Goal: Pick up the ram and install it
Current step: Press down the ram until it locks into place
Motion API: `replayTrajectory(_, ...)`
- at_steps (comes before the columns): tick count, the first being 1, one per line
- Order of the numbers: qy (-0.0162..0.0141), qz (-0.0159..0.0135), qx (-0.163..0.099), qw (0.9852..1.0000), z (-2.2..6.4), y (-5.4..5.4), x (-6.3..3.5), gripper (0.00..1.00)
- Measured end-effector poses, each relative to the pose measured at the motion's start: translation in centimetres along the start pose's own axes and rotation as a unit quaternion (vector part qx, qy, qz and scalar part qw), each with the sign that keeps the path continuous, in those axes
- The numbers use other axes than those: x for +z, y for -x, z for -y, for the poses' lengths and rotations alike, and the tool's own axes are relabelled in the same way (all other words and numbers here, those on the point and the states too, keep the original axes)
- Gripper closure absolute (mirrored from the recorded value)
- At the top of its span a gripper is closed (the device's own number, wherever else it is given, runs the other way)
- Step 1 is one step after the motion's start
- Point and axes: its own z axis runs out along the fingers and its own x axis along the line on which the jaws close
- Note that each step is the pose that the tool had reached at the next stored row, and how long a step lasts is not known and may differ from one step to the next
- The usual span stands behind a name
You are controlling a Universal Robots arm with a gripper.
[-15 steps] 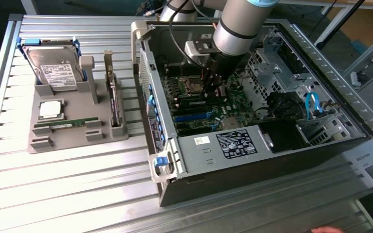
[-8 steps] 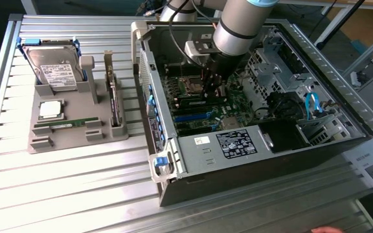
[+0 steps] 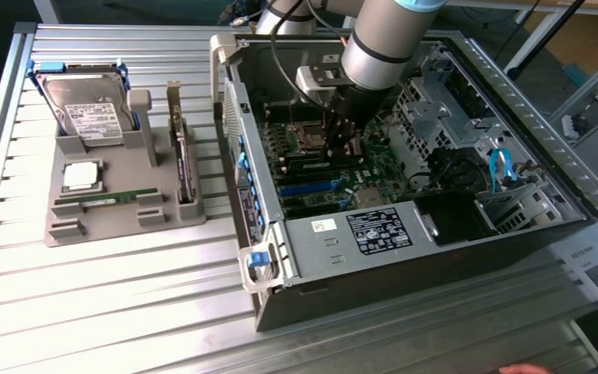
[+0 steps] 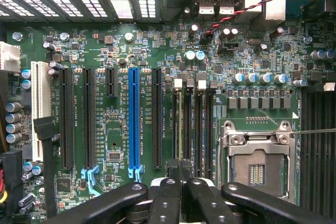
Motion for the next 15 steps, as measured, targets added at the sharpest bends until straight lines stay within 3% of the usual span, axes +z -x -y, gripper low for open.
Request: replayTrajectory(15,-0.0001,0.0,0.0,1.0,0.01,-0.01,0.16,0.9)
